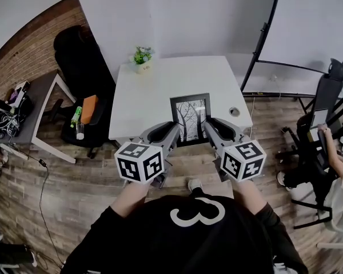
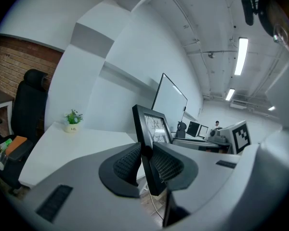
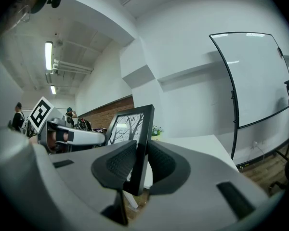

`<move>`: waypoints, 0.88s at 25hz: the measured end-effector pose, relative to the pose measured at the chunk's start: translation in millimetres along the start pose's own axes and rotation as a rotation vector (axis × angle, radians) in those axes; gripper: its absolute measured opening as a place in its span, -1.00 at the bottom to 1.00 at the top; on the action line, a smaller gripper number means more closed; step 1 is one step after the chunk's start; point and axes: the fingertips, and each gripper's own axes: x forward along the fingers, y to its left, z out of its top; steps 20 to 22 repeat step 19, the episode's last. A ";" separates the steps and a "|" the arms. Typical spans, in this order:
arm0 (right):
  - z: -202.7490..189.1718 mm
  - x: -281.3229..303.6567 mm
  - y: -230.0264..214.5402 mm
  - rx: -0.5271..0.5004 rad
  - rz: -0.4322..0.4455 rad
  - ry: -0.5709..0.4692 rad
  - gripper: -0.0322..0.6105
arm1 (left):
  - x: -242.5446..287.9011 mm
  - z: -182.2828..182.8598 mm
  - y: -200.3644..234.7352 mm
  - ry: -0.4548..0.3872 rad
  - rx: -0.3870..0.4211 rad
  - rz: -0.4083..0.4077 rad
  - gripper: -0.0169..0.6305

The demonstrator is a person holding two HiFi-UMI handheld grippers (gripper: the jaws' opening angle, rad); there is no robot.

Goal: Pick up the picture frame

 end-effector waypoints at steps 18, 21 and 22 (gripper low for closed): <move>5.7 -1.4 -14.3 -0.020 -0.014 -0.013 -0.63 | 14.9 4.2 -4.9 -0.011 0.017 -0.021 -0.68; 5.1 0.3 -15.8 -0.018 -0.014 -0.013 -0.62 | 16.7 4.2 -3.7 -0.010 0.017 -0.021 -0.68; 5.1 0.3 -15.8 -0.018 -0.014 -0.013 -0.62 | 16.7 4.2 -3.7 -0.010 0.017 -0.021 -0.68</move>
